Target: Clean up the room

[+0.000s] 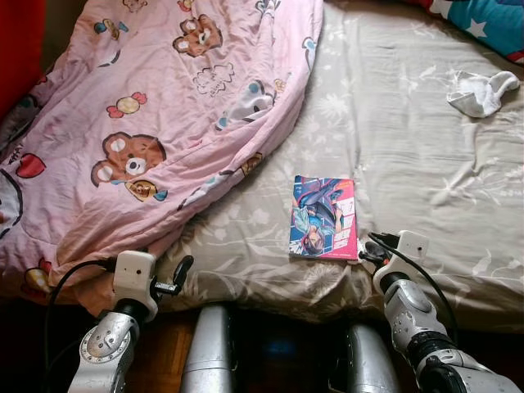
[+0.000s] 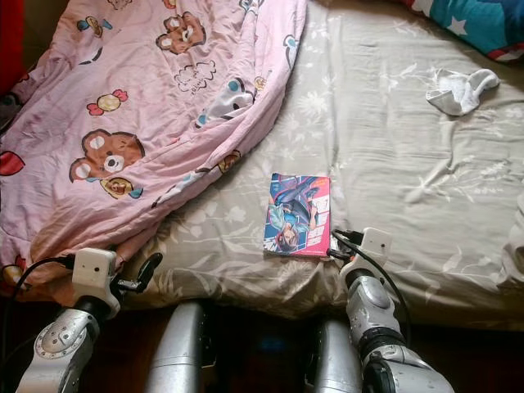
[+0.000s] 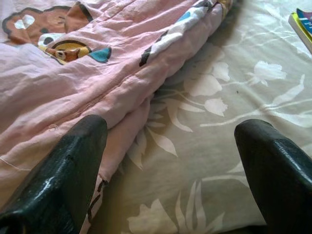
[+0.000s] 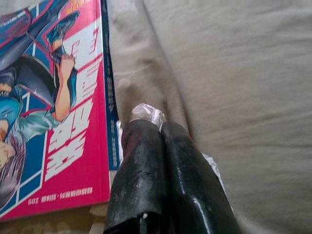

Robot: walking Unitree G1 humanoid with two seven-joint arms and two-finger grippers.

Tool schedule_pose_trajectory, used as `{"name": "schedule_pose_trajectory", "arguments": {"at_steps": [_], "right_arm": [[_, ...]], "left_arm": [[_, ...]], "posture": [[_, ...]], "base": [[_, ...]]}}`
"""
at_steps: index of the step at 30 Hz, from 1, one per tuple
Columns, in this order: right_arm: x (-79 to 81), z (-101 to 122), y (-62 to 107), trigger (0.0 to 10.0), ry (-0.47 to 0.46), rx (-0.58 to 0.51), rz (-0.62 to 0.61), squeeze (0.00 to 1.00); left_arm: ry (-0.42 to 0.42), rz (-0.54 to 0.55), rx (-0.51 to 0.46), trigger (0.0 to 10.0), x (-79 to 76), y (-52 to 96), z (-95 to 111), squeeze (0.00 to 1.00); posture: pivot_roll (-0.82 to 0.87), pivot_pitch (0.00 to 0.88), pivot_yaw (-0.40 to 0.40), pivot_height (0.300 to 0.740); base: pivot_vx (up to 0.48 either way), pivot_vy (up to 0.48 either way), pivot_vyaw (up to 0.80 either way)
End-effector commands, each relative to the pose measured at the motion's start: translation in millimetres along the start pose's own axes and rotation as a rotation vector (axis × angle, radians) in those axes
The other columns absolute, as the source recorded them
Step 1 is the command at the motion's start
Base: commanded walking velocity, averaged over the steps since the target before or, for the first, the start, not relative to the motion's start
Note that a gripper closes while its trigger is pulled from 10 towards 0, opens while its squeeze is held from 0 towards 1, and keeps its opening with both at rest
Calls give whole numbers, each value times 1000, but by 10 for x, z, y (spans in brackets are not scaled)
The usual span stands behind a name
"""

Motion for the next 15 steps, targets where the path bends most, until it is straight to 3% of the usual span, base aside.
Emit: {"name": "schedule_pose_trajectory", "arguments": {"at_steps": [1, 10, 13, 15], "right_arm": [[-43, -35, 30, 0, 20, -16, -21, 0], [-316, 391, 75, 0, 29, -255, -120, 0], [-287, 500, 122, 0, 92, -337, -101, 0], [-268, 507, 141, 0, 82, -355, -95, 0]], "left_arm": [[-7, 19, 26, 10000, 25, 37, -94, 0], [13, 45, 8, 10000, 10, -21, -122, 0], [21, 53, 3, 10000, 2, -30, -137, 0], [24, 56, 1, 10000, 0, -33, -143, 0]], "posture": [[227, 236, 29, 612], [203, 195, -6, 612], [195, 181, -17, 612], [192, 178, -20, 612]], "base": [[0, 0, 0], [0, 0, 0], [0, 0, 0], [0, 0, 0]]}}
Point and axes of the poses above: a point about 5 cm out from each wrist's last joint towards the gripper, its own y axis pointing back from the gripper into the wrist, its own z axis along the axis of the wrist's last joint, x = y × z, the point moved 3 cm from there along -y, pointing out of the wrist towards the gripper, and after that the axes turned 10 degrees about y, right-handed, at the moved point
